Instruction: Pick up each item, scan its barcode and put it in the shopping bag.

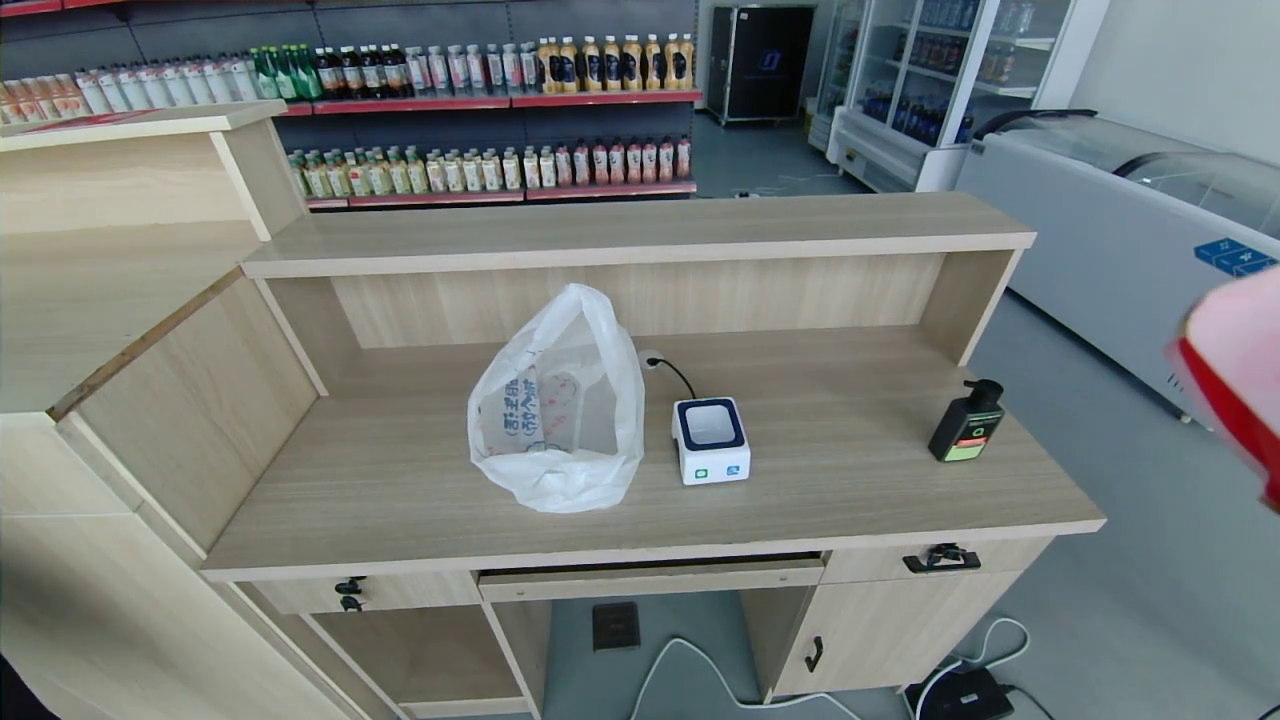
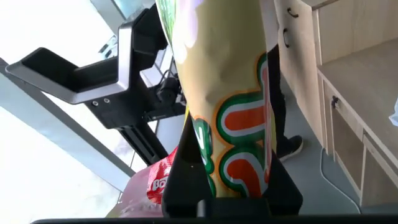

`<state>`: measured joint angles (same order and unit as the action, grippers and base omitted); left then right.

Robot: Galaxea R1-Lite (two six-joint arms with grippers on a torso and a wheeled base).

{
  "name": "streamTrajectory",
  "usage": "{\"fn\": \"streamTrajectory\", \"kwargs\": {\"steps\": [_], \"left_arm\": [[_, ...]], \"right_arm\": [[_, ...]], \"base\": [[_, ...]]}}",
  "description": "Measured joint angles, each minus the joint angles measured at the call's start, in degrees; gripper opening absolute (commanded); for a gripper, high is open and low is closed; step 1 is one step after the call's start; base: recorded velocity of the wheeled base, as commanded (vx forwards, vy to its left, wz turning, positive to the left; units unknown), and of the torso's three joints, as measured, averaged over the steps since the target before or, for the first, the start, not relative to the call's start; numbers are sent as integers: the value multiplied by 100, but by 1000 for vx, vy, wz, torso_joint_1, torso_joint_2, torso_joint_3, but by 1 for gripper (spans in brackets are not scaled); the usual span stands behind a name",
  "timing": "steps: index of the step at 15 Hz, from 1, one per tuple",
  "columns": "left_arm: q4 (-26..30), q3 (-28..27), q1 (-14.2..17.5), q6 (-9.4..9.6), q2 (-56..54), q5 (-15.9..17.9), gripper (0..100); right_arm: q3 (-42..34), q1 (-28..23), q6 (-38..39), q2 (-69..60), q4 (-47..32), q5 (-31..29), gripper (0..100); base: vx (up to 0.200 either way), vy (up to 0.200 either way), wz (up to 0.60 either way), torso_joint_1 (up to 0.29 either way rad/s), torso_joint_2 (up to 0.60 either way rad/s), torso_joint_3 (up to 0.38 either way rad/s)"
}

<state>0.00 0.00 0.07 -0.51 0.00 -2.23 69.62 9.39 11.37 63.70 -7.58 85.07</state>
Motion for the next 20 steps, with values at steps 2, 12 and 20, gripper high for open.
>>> {"fn": "streamTrajectory", "kwargs": {"steps": [2, 12, 20], "left_arm": [[0, 0, 2, 2, 0, -4, 100], [0, 0, 0, 0, 0, -1, 100], [0, 0, 2, 0, 0, -1, 100]], "right_arm": [[-60, -66, -2, -107, 9, 0, 0], [-188, -250, -13, -350, 11, -2, 0], [-160, -573, -290, -300, 45, -339, 0]], "base": [[0, 0, 0, 0, 0, 0], [0, 0, 0, 0, 0, 0], [0, 0, 0, 0, 0, 0]]}}
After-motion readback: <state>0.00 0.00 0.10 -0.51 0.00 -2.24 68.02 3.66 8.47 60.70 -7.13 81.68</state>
